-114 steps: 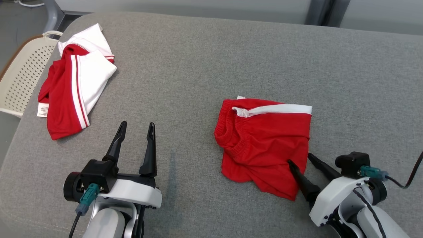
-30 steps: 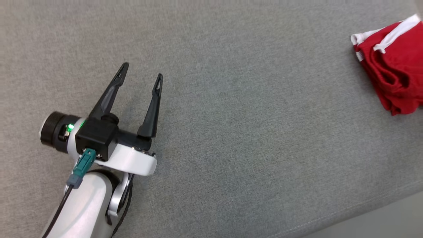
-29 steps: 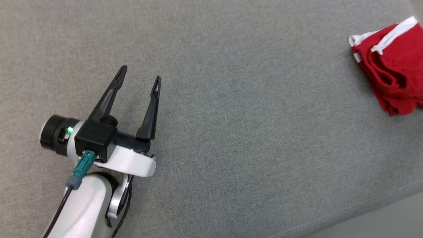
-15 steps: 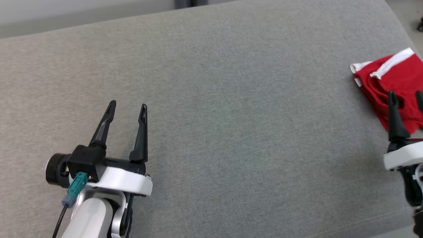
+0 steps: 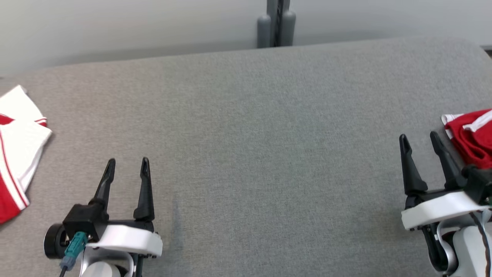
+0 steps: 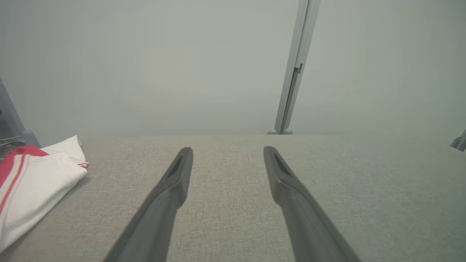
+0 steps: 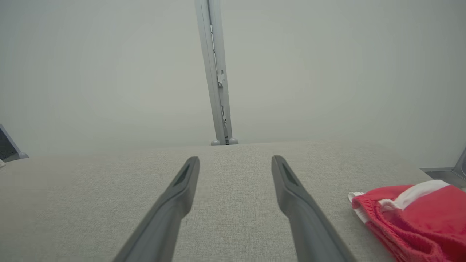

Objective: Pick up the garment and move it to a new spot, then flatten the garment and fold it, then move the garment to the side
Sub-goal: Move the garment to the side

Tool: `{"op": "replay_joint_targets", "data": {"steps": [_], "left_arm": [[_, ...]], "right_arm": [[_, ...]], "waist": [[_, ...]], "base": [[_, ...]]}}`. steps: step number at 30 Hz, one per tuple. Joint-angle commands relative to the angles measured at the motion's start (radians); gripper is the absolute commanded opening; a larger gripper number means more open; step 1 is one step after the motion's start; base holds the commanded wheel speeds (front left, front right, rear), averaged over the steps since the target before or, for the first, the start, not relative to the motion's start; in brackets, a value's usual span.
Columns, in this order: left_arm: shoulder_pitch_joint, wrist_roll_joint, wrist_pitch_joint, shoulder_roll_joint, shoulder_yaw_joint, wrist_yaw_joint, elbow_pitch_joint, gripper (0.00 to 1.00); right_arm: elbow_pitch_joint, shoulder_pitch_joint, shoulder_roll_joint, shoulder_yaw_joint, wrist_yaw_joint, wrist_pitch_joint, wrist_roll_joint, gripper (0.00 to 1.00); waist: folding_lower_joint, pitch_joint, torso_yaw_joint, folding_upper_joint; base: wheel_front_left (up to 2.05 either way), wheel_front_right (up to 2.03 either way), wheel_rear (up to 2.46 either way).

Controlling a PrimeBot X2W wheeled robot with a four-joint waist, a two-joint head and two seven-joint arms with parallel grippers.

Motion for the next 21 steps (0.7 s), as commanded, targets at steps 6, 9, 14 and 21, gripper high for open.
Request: {"op": "replay_joint_targets", "data": {"steps": [6, 9, 14, 21], "left_arm": [[0.066, -0.013, -0.002, 0.028, 0.012, 0.005, 0.012, 1.00], [0.095, -0.011, 0.006, 0.039, 0.010, 0.009, 0.006, 1.00], [0.139, -0.016, 0.019, 0.052, 0.007, 0.015, -0.006, 1.00], [0.181, -0.025, 0.032, 0.060, 0.003, 0.020, -0.022, 1.00]], "right_arm": [[-0.034, 0.082, 0.012, -0.014, 0.000, 0.023, -0.032, 1.00], [-0.058, 0.120, 0.018, -0.031, 0.000, 0.037, -0.041, 1.00], [-0.113, 0.188, 0.033, -0.069, 0.000, 0.064, -0.059, 1.00], [-0.188, 0.265, 0.053, -0.095, 0.000, 0.106, -0.076, 1.00]], "waist": [[0.0000, -0.097, 0.039, -0.0001], [0.0000, -0.122, 0.040, -0.0001], [0.0000, -0.153, 0.043, -0.0001], [0.0000, -0.184, 0.046, -0.0001]], "base": [[0.00, 0.00, 0.00], [0.00, 0.00, 0.00], [0.00, 0.00, 0.00], [0.00, 0.00, 0.00]]}}
